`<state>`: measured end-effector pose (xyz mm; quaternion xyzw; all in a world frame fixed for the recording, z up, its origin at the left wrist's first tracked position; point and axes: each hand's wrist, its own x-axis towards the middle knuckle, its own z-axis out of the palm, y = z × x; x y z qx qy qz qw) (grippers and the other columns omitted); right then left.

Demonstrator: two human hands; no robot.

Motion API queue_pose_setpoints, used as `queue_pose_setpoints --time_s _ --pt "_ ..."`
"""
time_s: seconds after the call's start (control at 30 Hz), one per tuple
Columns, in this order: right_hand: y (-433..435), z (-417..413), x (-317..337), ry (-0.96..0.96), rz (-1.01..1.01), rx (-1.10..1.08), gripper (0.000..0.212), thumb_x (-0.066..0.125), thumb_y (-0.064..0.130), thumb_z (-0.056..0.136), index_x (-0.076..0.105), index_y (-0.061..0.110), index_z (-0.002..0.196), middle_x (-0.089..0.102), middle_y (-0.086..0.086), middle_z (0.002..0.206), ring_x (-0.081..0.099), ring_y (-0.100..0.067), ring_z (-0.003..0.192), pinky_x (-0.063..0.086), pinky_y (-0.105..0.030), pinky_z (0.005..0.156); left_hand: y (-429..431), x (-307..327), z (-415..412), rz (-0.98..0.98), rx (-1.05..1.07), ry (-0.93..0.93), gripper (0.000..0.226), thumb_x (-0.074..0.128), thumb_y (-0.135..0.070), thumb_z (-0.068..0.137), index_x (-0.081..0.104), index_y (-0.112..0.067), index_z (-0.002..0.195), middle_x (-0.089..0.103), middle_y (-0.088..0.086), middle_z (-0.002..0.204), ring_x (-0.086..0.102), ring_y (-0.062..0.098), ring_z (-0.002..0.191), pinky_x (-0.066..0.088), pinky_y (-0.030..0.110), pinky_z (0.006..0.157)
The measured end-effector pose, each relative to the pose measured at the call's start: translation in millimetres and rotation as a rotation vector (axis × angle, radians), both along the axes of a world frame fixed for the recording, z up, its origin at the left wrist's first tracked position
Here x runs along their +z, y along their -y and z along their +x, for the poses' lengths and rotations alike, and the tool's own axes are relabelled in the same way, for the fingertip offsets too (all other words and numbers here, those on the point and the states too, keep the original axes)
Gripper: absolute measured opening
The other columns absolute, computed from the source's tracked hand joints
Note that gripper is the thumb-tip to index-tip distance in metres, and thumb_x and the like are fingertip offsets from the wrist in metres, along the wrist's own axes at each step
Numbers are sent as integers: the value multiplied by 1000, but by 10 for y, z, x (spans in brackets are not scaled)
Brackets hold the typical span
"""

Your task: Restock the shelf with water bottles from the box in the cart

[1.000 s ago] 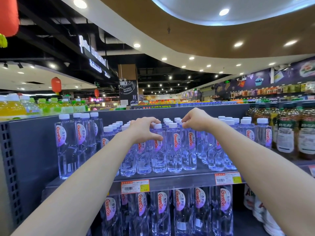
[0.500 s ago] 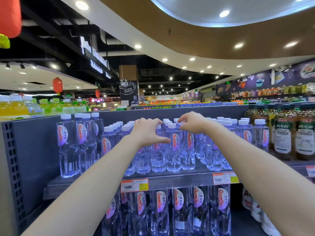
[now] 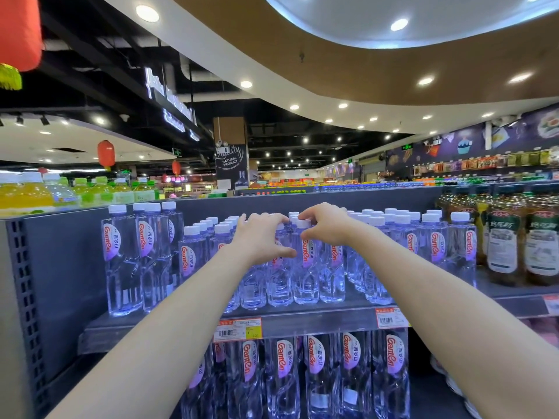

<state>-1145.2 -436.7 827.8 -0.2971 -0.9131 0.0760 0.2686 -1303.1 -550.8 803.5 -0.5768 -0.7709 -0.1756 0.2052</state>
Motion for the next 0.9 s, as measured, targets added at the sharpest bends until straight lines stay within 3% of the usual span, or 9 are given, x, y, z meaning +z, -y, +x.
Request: queue_pose_setpoints --time_s 0.1,0.27,0.4,0.57,0.7,0.8,0.9 --pt "-2 -16 -38 -34 6 4 54 74 36 90 60 29 142 67 3 125 53 -24 123 24 -33 95 6 -11 -1 3 -1 -5 88 77 -69 75 44 -38 151 62 -3 139 50 25 136 17 56 126" --pt "-29 13 -43 -21 30 -23 51 73 41 90 60 33 139 67 6 124 54 -21 121 22 -35 93 13 -18 -1 9 -3 -10 87 74 -70 78 42 -38 152 59 -1 142 48 27 137 21 55 124" --pt "-25 10 -47 -11 33 -18 51 70 42 91 59 34 140 66 7 122 54 -20 120 26 -38 100 24 -13 -8 26 -11 -18 84 68 -72 80 43 -36 153 60 0 141 48 27 134 29 48 119" --pt "29 54 -85 32 75 -31 58 66 49 93 50 34 147 60 7 140 46 -22 130 24 -37 107 103 50 -38 80 -21 -10 77 67 -70 83 51 -33 148 61 -1 140 50 26 133 34 44 115" --pt "114 124 -73 -44 105 -11 57 61 41 98 45 30 152 57 6 146 48 -19 134 20 -36 112 219 144 -60 104 -33 -8 72 64 -67 87 52 -31 148 60 -3 144 52 24 135 37 44 115" --pt "146 182 -28 -75 72 0 59 57 34 102 39 23 157 49 2 155 45 -26 141 31 -41 118 306 195 -38 73 4 -72 68 62 -62 90 51 -30 148 61 -2 144 54 26 133 39 44 114" --pt "209 249 -61 -36 73 -4 60 55 28 102 35 19 158 42 -3 160 44 -28 144 42 -45 113 418 170 63 55 59 -163 66 60 -57 92 50 -28 150 63 2 140 56 29 130 40 43 111"
